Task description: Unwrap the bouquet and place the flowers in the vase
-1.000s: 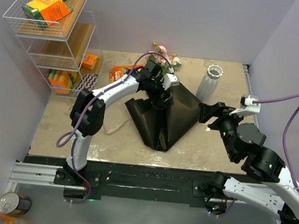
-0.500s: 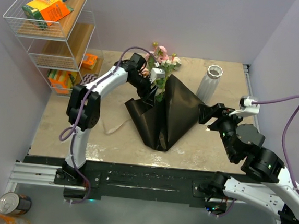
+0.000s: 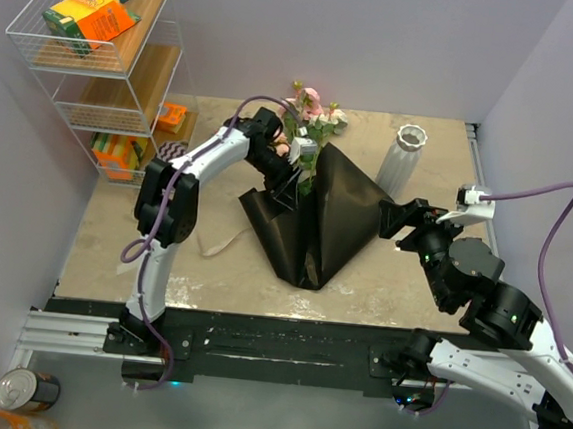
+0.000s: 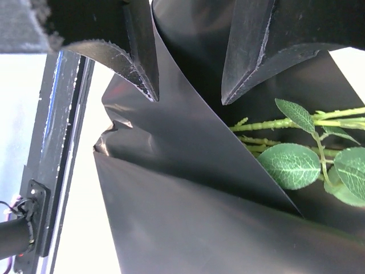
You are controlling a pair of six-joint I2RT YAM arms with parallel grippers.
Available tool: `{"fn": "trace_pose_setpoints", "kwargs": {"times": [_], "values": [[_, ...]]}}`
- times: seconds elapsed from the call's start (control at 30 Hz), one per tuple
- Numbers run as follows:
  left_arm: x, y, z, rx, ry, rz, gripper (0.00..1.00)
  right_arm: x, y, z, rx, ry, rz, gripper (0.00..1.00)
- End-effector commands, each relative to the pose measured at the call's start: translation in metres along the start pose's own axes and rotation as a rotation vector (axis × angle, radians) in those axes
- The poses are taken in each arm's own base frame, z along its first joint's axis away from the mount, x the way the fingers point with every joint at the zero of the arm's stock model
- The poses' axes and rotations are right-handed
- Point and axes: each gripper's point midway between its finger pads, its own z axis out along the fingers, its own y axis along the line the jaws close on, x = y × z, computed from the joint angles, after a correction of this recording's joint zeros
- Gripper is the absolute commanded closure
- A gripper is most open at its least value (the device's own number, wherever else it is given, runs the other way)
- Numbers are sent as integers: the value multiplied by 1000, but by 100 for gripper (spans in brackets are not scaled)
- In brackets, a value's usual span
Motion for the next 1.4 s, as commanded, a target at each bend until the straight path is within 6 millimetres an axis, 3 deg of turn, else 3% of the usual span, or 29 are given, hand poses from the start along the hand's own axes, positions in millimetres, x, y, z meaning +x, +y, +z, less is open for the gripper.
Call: {"fn": "trace_pose_setpoints", "kwargs": {"times": [0.0, 0.17, 0.37, 0.5, 0.63, 0.83, 0.93, 1.03, 1.13, 1.17, 1.2, 1.37], "values": [[-3, 1, 1, -22, 15, 17, 48, -6, 2, -2, -16, -19, 38, 24], [-4, 8, 2, -82, 21, 32, 50, -5, 3, -2, -19, -17, 41, 24], [7, -12, 19, -16, 74, 72, 71, -5, 3, -2, -20, -16, 41, 26], [2, -19, 20, -1, 71, 91, 100, -5, 5, -1, -19, -15, 42, 26], [-10, -13, 8, -70, 65, 120, 100, -9, 6, -1, -22, -20, 42, 26], [-49, 1, -30, -283, 27, 213, 100, -13, 10, 0, -33, -27, 44, 26], [-71, -5, -50, -351, -8, 277, 100, -15, 12, -1, -40, -31, 47, 27], [-87, -24, -66, -361, -43, 342, 100, -17, 14, 0, -46, -36, 51, 27], [-81, -47, -65, -336, -28, 401, 100, -18, 16, 0, -51, -36, 48, 27], [-68, -49, -57, -323, 0, 399, 100, -19, 16, 0, -51, -38, 49, 27], [-67, -64, -56, -313, 0, 428, 100, -21, 16, 0, -50, -41, 48, 27], [-35, -97, -49, -273, 40, 487, 100, -37, 13, -6, -46, -69, 49, 27]]}}
